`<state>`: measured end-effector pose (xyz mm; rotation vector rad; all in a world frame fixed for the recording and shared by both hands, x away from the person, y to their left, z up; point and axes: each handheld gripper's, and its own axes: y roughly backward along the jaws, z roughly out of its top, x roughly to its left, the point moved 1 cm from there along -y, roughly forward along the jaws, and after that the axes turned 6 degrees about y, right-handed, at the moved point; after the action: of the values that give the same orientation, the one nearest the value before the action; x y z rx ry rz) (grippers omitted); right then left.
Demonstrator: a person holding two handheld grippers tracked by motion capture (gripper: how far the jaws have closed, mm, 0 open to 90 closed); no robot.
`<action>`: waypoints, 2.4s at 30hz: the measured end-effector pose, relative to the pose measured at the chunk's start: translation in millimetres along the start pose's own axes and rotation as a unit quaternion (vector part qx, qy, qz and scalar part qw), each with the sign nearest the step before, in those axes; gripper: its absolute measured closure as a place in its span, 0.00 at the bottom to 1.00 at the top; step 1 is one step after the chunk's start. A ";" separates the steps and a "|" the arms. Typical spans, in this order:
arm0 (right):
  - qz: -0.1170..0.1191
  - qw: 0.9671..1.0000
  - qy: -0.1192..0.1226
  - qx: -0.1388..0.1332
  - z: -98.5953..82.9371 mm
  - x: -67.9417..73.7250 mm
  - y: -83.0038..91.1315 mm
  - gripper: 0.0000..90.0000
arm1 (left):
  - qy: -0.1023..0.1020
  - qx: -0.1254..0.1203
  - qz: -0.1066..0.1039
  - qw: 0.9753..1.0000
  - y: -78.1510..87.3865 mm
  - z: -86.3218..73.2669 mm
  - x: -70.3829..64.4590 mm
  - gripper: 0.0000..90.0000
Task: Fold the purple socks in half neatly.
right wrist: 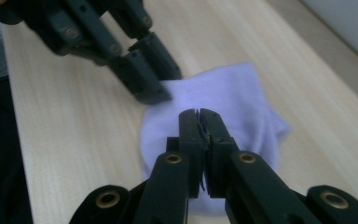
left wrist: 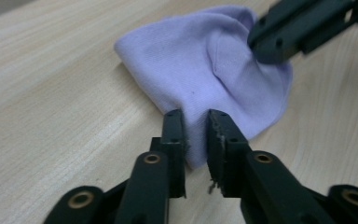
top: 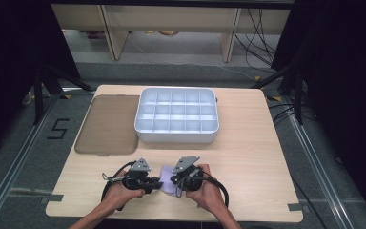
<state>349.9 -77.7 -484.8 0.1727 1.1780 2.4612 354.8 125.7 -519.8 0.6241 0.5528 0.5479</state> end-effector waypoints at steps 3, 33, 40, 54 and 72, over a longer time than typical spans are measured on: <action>0.027 0.999 0.019 0.013 -0.6 8.1 -11.3 0.98 | -0.005 -0.012 -0.003 1.000 3.7 1.3 -3.5 0.91; -0.038 0.999 -0.007 0.005 -10.7 -18.1 6.5 1.00 | -0.069 -0.014 0.019 0.997 9.6 6.9 -23.9 0.92; -0.027 0.999 -0.021 0.029 -17.4 -20.9 -6.3 1.00 | -0.082 -0.026 0.014 0.996 10.2 10.3 -32.3 0.92; -0.035 0.999 -0.029 0.023 -21.0 -23.8 10.2 1.00 | -0.094 -0.022 0.011 0.995 13.2 11.7 -36.4 0.92; -0.009 0.998 -0.059 0.031 -28.9 -26.7 -0.1 1.00 | -0.138 -0.009 -0.011 0.990 -14.6 25.0 -62.7 0.93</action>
<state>366.1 -109.3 -501.6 0.3193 1.1995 2.3652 329.6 67.1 -493.3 0.6640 0.2923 0.4365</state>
